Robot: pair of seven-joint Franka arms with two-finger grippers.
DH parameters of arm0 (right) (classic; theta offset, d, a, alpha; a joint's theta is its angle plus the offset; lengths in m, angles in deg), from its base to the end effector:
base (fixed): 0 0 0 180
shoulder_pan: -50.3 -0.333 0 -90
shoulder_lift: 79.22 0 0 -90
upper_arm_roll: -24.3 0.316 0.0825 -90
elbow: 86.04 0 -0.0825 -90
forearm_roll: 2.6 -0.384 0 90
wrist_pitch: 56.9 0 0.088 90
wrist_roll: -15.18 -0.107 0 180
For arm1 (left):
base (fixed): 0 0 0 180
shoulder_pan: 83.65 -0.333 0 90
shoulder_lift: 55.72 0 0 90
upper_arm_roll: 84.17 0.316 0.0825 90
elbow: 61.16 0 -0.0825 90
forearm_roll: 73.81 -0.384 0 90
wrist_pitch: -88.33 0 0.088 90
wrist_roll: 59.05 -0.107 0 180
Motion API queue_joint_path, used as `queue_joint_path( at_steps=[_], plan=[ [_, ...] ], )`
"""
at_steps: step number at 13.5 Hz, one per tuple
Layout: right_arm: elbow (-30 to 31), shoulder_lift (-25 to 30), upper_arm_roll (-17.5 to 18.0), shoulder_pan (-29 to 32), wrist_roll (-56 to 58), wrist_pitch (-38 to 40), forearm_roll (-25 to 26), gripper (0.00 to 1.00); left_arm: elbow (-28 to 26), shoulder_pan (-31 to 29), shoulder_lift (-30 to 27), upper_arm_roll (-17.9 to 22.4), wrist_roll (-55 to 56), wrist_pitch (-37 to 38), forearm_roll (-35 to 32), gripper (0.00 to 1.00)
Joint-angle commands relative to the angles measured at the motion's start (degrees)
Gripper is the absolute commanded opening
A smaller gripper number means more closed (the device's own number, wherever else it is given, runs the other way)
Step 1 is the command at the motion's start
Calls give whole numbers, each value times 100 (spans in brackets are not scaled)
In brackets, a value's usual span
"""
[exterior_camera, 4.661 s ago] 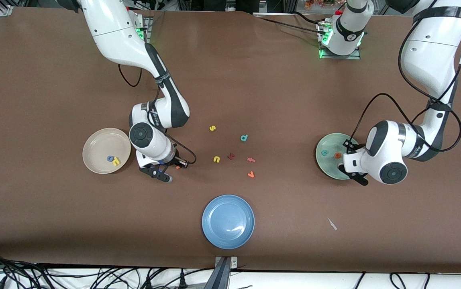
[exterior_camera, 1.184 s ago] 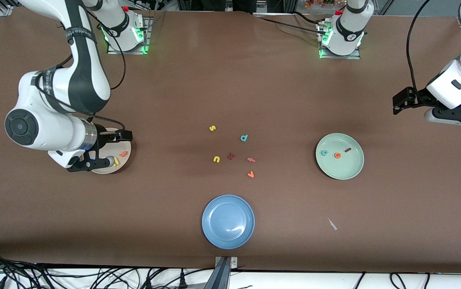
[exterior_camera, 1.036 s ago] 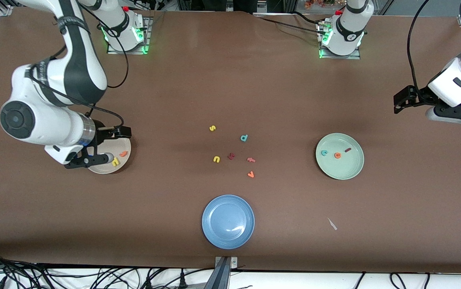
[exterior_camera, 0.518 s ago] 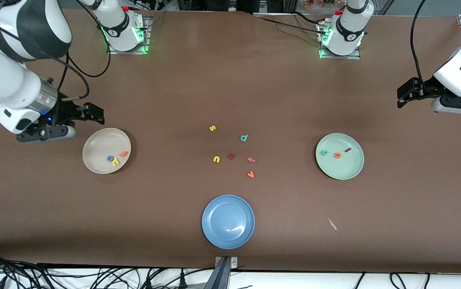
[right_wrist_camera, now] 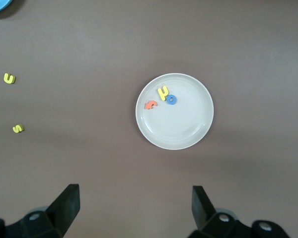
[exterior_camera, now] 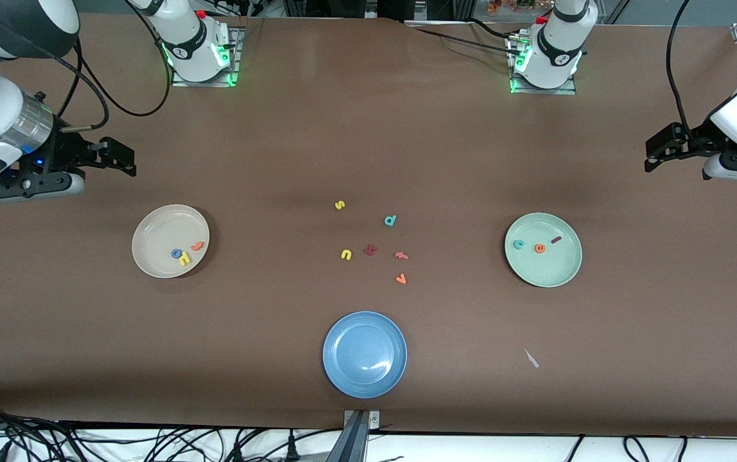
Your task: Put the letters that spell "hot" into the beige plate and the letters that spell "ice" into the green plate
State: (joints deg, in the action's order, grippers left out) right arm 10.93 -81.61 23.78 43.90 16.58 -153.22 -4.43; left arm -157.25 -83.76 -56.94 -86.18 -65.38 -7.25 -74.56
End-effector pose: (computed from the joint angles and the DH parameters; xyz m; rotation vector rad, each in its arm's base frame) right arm 0.5668 0.0616 0.5528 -3.1054 -0.1908 0.0844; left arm 0.5544 -0.0173 0.5944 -3.1191 0.2263 -0.0185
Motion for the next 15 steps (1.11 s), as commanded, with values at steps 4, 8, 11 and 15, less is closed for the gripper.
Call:
queue_joint_path(
  at_steps=[4,8,11,15],
  plan=[
    [-266,28,26,419,54,280,34,100,-7,-86,-28,-71,-140,66,67,100],
    [-267,29,26,587,-43,359,16,100,284,-95,183,-62,-149,110,75,100],
    [-275,2,44,569,-43,351,60,100,284,-104,183,-62,-149,110,75,100],
    [-512,-199,35,525,-43,647,87,100,292,-95,183,-62,-140,110,67,100]
  ],
)
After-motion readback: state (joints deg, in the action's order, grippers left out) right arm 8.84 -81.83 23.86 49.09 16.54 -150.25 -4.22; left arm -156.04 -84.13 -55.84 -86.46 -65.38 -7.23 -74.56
